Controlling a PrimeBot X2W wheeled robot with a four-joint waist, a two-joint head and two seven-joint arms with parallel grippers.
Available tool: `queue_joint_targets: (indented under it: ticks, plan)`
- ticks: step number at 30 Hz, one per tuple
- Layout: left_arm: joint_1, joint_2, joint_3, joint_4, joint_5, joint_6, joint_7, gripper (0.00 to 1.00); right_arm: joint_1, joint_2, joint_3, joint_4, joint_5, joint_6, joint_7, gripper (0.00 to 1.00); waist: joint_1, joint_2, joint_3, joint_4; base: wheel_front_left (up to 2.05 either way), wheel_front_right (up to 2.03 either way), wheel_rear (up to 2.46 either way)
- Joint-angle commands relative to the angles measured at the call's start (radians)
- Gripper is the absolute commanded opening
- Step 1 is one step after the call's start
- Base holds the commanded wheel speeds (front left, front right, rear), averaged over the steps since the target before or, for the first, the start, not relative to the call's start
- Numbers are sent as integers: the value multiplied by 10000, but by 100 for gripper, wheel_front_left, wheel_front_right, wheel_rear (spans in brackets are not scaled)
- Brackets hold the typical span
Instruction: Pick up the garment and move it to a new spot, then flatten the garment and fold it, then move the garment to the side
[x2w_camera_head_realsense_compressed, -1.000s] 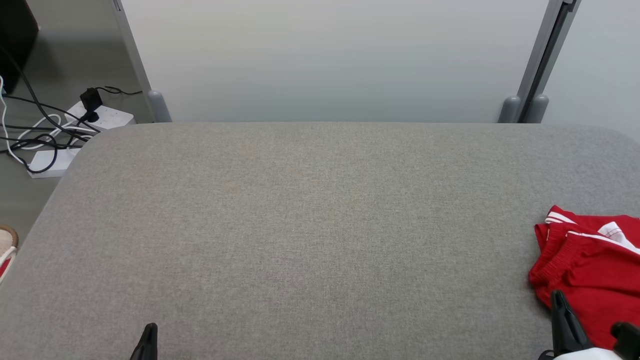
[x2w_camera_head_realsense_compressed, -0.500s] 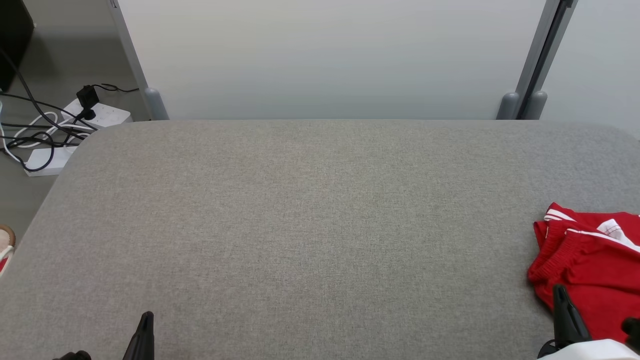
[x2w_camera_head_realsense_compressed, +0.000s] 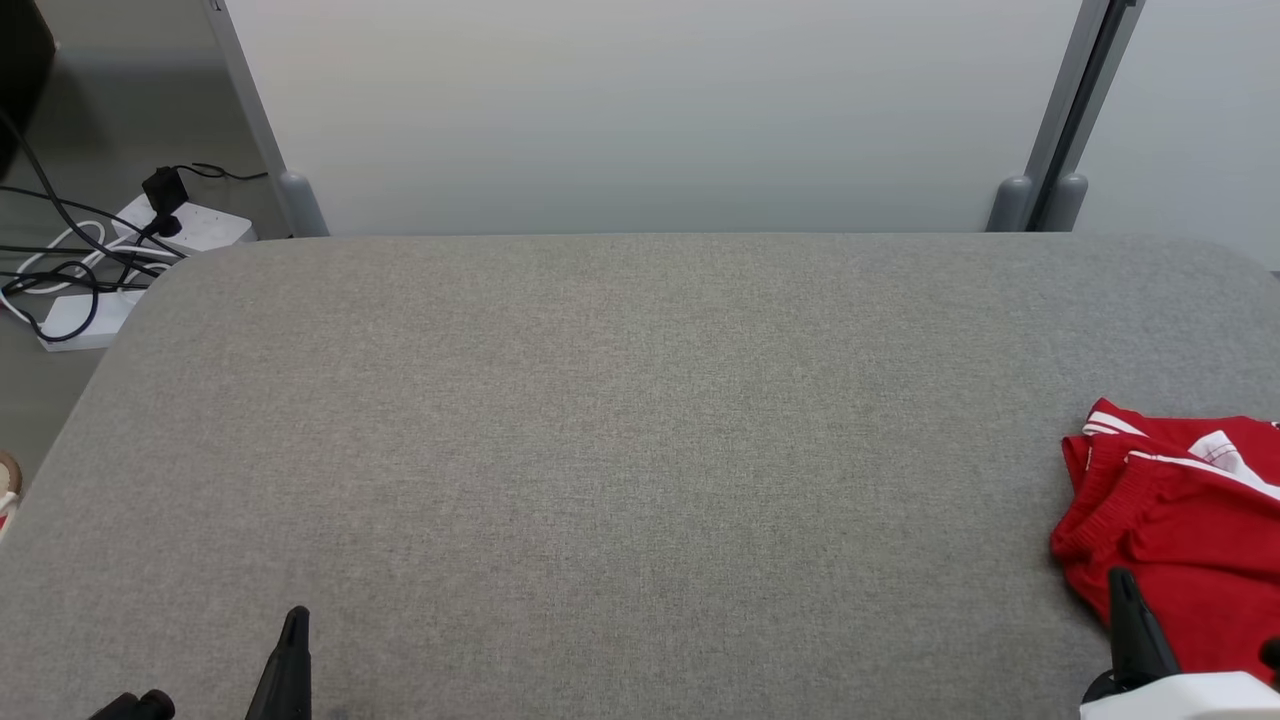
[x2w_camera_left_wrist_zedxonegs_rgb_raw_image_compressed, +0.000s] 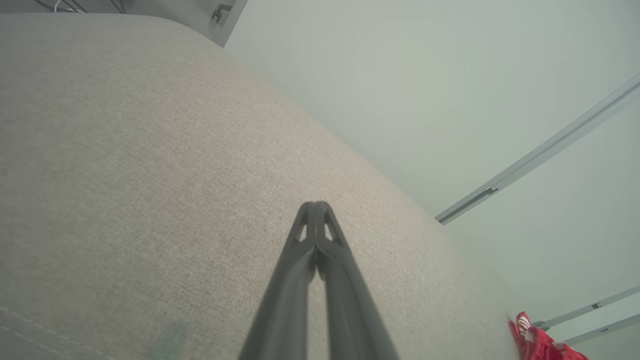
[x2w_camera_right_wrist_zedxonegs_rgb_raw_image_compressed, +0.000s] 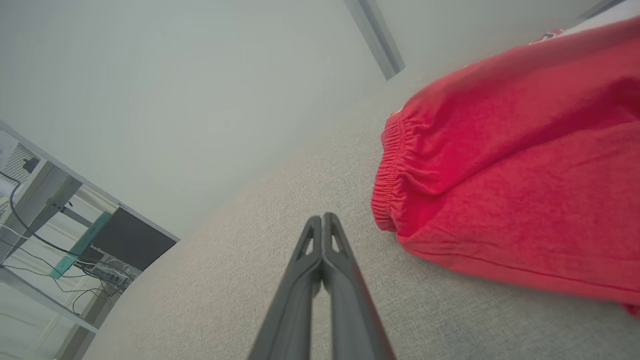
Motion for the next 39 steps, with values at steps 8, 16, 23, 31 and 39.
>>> queue_joint_targets:
  ticks: [8, 16, 23, 31, 39]
  plan:
    - [-742, 79, 273, -245, -1095, -38, 266, 0, -633, -227, 59, -270, 1234, 8, 265, 0, -1, 0, 52, -40, 0, 0, 0]
    - [-895, 32, 327, -243, -1820, -42, 467, 0, -722, -241, 62, -275, 2094, 9, 455, 0, -1, 0, 94, -72, 0, 0, 0]
    - [-1049, -16, 382, -241, -2547, -46, 669, 0, -812, -254, 65, -279, 2958, 10, 646, 0, -1, 0, 136, -104, 0, 0, 0]
    - [-1225, -70, 444, -238, -3380, -51, 900, 0, -915, -270, 69, -285, 3946, 11, 864, 0, -1, 0, 183, -141, 0, 0, 0]
    - [-1401, -124, 505, -236, -4212, -56, 1130, 0, -1018, -286, 73, -290, 4933, 12, 1082, 0, -1, 0, 231, -178, 0, 0, 0]
